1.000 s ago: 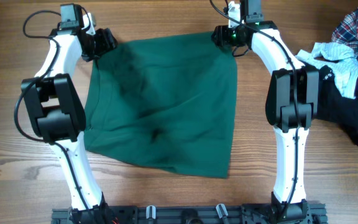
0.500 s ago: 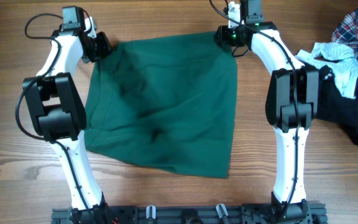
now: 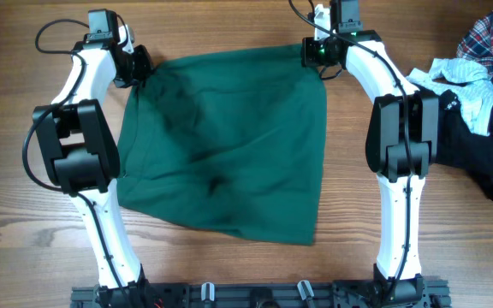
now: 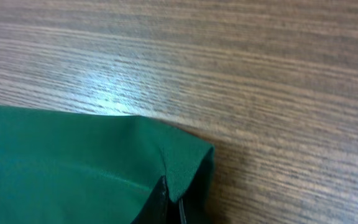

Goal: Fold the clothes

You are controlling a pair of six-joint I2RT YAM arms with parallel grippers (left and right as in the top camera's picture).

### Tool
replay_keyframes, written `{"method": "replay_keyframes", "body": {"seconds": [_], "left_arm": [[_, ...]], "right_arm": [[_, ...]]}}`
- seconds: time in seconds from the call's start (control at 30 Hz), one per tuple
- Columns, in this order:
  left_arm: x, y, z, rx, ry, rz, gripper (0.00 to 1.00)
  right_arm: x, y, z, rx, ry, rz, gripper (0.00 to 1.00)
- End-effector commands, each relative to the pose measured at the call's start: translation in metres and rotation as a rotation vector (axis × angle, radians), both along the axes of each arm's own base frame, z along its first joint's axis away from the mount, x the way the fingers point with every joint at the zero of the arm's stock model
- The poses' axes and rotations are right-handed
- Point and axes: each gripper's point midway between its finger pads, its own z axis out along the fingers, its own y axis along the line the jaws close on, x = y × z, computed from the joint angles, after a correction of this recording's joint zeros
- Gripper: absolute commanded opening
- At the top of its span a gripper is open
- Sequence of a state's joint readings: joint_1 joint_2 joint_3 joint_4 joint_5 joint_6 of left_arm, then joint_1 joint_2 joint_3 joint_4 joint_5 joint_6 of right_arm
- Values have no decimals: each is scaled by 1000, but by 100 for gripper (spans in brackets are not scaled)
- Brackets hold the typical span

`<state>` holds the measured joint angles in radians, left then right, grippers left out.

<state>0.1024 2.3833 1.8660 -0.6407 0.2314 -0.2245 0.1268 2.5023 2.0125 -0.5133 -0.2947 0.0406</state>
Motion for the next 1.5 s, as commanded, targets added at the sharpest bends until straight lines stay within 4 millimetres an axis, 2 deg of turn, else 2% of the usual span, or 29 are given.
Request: {"method": "replay_keyframes", "body": {"seconds": [0.0, 0.2, 0.43, 0.73, 0.97, 1.13, 1.27, 1.4, 1.47], "left_arm": [[5, 14, 35, 79, -57, 26, 4], [7, 19, 84, 115, -138, 43, 4], [-1, 18, 122, 129, -177, 47, 4], [-29, 22, 147, 160, -129, 63, 4], [-50, 22, 158, 168, -83, 66, 4], [-54, 22, 159, 167, -74, 65, 4], [-54, 21, 159, 167, -74, 64, 4], [-54, 21, 159, 167, -74, 64, 4], [-53, 21, 159, 167, -74, 63, 4]], "right_arm": [[5, -14, 36, -38, -47, -41, 3], [-4, -22, 77, -78, -67, -50, 4], [-22, -23, 112, -76, -54, -51, 4], [-63, -26, 138, -77, 44, -43, 4], [-90, -18, 160, -20, 90, -5, 4], [-96, -14, 153, -2, 126, 9, 4], [-104, -14, 133, 9, 200, -18, 6], [-115, -2, 108, 74, 273, 17, 45], [-117, 2, 94, 93, 287, 32, 54]]}}
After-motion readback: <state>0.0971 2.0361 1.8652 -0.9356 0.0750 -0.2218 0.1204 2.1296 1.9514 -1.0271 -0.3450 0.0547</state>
